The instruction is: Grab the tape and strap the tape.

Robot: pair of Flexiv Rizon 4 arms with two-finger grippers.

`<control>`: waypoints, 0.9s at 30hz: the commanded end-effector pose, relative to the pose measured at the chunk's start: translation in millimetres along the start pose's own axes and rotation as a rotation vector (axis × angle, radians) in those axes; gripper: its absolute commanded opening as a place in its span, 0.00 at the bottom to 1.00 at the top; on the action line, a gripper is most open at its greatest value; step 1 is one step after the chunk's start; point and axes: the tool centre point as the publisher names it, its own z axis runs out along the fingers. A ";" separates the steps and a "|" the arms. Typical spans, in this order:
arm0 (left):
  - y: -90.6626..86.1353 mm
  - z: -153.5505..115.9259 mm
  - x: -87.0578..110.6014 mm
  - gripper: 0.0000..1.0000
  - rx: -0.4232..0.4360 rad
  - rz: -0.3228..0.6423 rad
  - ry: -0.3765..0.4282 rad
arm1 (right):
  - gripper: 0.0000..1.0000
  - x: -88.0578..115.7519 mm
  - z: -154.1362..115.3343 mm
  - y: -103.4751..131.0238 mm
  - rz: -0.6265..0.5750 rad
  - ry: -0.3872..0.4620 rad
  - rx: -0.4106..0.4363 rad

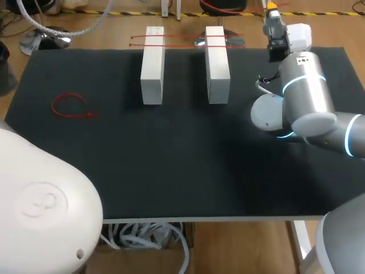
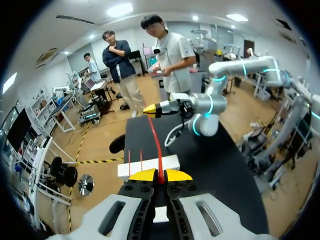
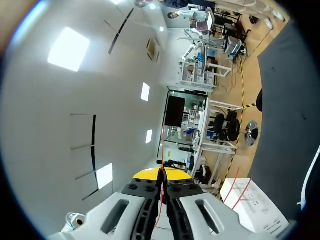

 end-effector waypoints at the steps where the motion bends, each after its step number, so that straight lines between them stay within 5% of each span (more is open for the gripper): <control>1: -10.6 0.1 -10.8 0.00 -0.203 0.054 0.074 | 0.00 1.8 -0.1 5.7 -0.005 -0.003 0.022; 16: -12.4 -0.9 -14.9 0.00 -0.251 0.093 0.074 | 0.00 1.7 0.4 0.6 -0.012 -0.001 0.041; 27: -21.7 -9.1 -21.7 0.00 -0.428 0.099 0.056 | 0.00 0.8 -0.6 -0.4 -0.034 -0.006 0.050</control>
